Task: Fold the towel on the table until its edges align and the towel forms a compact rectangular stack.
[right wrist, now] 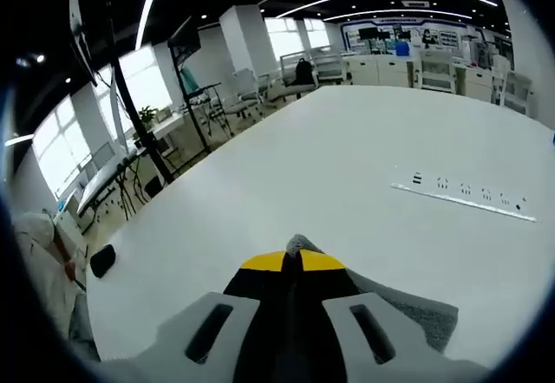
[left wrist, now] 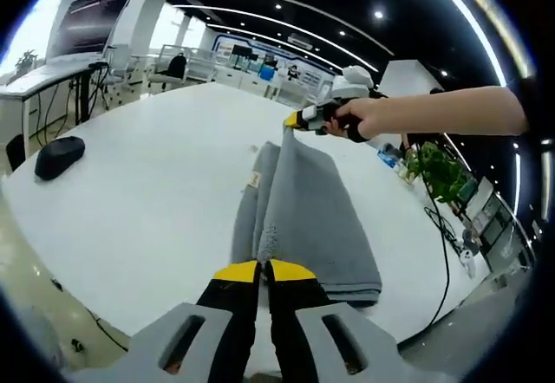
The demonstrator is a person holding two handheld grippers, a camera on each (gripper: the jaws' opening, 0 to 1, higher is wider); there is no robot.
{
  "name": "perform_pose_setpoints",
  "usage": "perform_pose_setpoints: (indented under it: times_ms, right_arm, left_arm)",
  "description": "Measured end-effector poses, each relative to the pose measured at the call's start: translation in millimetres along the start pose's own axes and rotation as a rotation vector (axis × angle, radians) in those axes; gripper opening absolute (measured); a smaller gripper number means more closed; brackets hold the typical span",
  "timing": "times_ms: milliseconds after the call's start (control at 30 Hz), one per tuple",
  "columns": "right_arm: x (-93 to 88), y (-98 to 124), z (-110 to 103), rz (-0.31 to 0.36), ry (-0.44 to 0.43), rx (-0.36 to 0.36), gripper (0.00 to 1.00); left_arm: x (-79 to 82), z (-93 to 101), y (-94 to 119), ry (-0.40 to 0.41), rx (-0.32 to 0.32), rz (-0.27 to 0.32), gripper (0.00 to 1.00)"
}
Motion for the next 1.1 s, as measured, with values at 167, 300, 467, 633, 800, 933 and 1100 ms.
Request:
perform_pose_setpoints:
  times_ms: [167,300,467,633,800,933,1100]
  right_arm:
    - [-10.8,-12,3,-0.017,0.012,-0.002,0.02]
    - [-19.2,-19,5,-0.028,0.017,0.009,0.03]
    - [-20.9,-18,5,-0.024,0.020,0.026,0.07]
    - [-8.8,-6,10,0.027,0.079,0.026,0.16]
    - [-8.1,4,17,0.028,0.068,0.014,0.20]
    - [-11.8,19,32,0.026,0.073,-0.005,0.22]
    - [-18.9,35,57,-0.012,0.062,-0.040,0.33]
  left_arm:
    - [-10.0,-15.6,-8,0.028,0.024,-0.039,0.03]
    - [-13.1,-15.7,-11,0.023,0.014,-0.071,0.04]
    - [-11.8,-19.9,-12,0.028,0.019,-0.063,0.08]
    - [2.9,-23.3,-13,0.008,0.009,-0.008,0.17]
    - [11.4,-25.5,-23,-0.020,-0.011,-0.012,0.20]
    - [21.7,-22.4,-38,-0.076,-0.040,-0.019,0.21]
    - [32.6,-22.9,-59,-0.150,-0.085,-0.036,0.26]
Point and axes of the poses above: the point that each gripper's makers call its tool centre point, and the gripper's own axes: y roughly backward along the fingers, z roughly to its right, x roughly out of its top, the point moved 4 cm from there along y, roughly backward along the fingers, and after that the axes turned 7 degrees about z, right-handed, at the moved point
